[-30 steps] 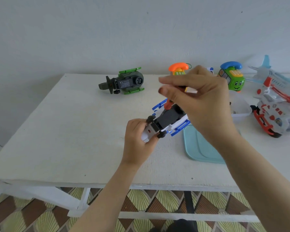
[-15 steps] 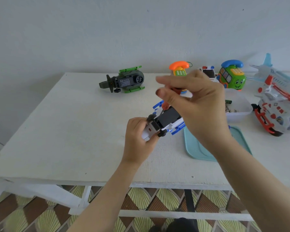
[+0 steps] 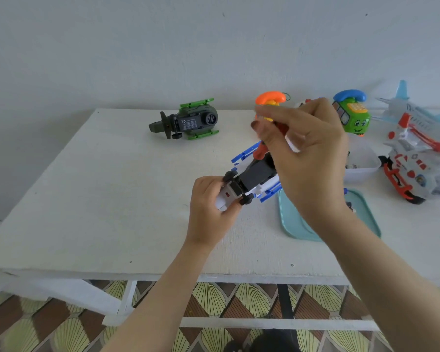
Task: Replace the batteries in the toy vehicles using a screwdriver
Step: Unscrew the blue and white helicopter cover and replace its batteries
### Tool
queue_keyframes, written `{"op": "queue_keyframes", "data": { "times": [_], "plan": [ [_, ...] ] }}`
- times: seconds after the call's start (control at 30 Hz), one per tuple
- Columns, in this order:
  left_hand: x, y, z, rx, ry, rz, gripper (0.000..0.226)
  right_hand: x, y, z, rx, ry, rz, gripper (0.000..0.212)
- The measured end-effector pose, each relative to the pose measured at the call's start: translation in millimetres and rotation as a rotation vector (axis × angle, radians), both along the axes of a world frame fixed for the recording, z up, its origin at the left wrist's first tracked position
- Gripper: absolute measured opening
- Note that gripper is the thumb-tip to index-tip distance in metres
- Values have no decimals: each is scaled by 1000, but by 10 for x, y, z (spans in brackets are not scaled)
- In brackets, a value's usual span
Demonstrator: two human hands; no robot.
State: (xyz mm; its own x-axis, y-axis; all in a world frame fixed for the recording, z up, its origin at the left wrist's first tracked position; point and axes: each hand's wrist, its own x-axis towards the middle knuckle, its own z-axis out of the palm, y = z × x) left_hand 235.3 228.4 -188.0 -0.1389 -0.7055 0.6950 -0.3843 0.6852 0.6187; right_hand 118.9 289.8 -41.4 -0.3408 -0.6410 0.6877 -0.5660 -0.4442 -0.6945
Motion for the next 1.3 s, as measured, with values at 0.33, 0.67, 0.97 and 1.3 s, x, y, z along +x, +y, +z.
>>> {"op": "queue_keyframes", "data": {
  "times": [0.33,0.67,0.97,1.3],
  "plan": [
    [0,-2,12,6,-3,-19,36,-29,37,48,41,-46,241,27],
    [1,-4,15,-3,5,-18,36,-41,106,23,65,148,358,35],
    [8,-12,-8,15,-5,-22,34,-31,30,-48,-78,188,71,17],
    [7,-4,11,-1,2,-23,32,-82,98,57,122,17,473,37]
  ]
}}
